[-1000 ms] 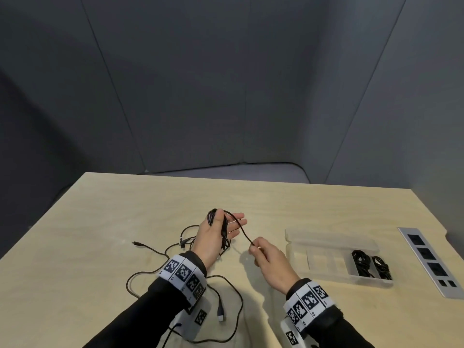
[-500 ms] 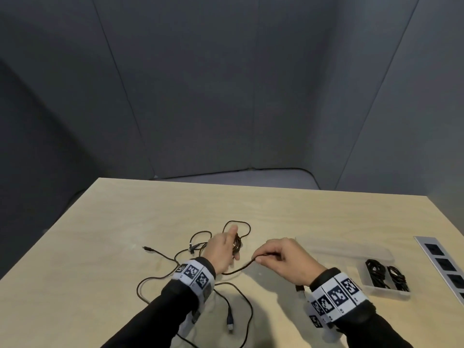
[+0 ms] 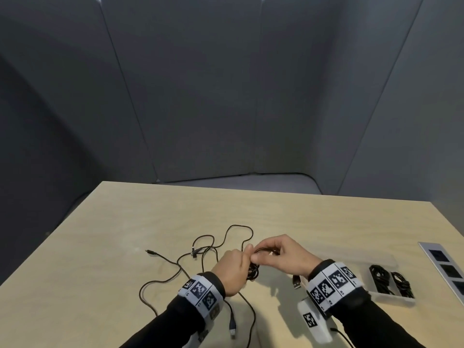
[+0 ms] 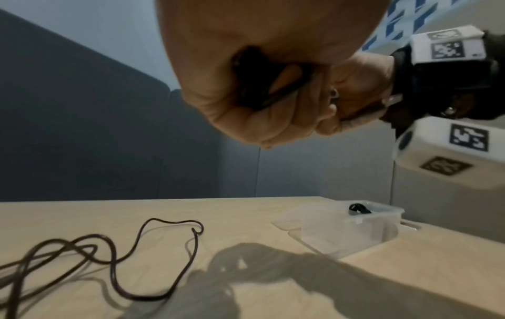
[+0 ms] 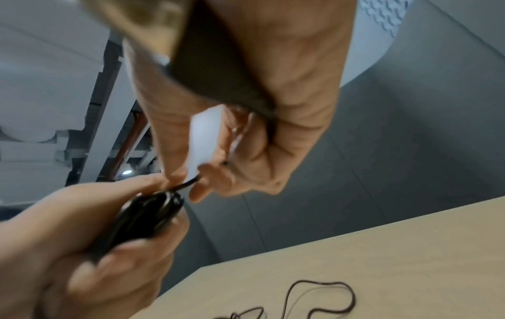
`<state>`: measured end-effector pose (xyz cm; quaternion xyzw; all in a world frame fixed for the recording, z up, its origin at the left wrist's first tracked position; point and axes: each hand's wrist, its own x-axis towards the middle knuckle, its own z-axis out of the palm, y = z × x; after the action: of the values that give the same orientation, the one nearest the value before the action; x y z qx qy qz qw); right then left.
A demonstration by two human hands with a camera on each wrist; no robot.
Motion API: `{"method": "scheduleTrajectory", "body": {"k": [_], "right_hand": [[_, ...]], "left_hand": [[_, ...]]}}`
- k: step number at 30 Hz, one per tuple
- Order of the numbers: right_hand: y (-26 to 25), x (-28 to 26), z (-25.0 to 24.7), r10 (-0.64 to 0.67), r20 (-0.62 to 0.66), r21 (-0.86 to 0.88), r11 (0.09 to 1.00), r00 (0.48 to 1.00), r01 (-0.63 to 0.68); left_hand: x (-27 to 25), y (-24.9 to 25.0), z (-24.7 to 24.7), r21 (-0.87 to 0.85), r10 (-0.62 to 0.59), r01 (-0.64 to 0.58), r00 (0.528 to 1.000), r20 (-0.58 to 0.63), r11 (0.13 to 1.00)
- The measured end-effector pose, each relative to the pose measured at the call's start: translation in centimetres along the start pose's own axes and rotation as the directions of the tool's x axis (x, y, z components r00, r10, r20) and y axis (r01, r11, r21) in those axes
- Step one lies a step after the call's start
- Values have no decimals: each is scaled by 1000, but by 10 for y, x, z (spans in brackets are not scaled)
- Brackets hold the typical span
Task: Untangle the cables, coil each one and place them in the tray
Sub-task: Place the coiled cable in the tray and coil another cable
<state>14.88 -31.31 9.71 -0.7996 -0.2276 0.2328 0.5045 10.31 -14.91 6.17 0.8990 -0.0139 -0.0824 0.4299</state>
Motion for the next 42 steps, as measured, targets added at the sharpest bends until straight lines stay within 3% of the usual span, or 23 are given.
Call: {"method": "scheduleTrajectory", "body": {"k": [2, 5, 10, 15, 18, 21, 24, 26, 29, 32, 36, 39, 42], "right_hand": [[3, -3, 7, -10, 3, -72, 997, 1000, 10], [10, -4, 17, -52, -110, -152, 988, 993, 35], [14, -6, 31, -36, -204, 62, 997, 978, 50], [5, -7, 34, -52, -322, 179, 977, 945, 115], [9, -5, 33, -33, -404, 154, 983, 914, 104], [14, -5, 34, -35, -457, 71, 995, 889, 75], [17, -5, 29, -30, -520, 39, 997, 854, 59], [18, -5, 22, -20, -557, 64, 996, 830, 67], [21, -6, 20, -67, -528, 15, 996, 847, 88], [22, -5, 15, -48, -446, 40, 997, 894, 73], [22, -5, -14, -60, -157, -309, 951, 986, 8], [9, -4, -32, -153, -68, -501, 860, 986, 99], [-3, 15, -34, -335, -55, -623, 747, 941, 230]], "left_hand": [[1, -5, 0, -55, -24, 25, 1000, 6, 998], [1, -8, 3, -126, -34, 35, 999, 11, 991], [2, 6, -10, -179, -2, -2, 1000, -19, 984], [6, 14, -18, -280, 58, -31, 994, 90, 959], [9, 13, -14, -310, 76, -17, 981, 180, 950], [8, 16, -10, -309, 23, 37, 981, 190, 950], [3, 16, -10, -144, 32, -7, 984, 175, 990], [0, 15, -13, 54, 21, -35, 971, 239, 998], [2, 17, -17, 388, -47, -69, 958, 282, 919], [9, 18, -21, 523, -12, -134, 964, 266, 842], [18, 5, -34, 644, -7, -169, 965, 261, 746], [20, 0, -38, 721, -17, -195, 961, 275, 665], [24, 6, -32, 814, 58, -281, 954, 293, 509]]}}
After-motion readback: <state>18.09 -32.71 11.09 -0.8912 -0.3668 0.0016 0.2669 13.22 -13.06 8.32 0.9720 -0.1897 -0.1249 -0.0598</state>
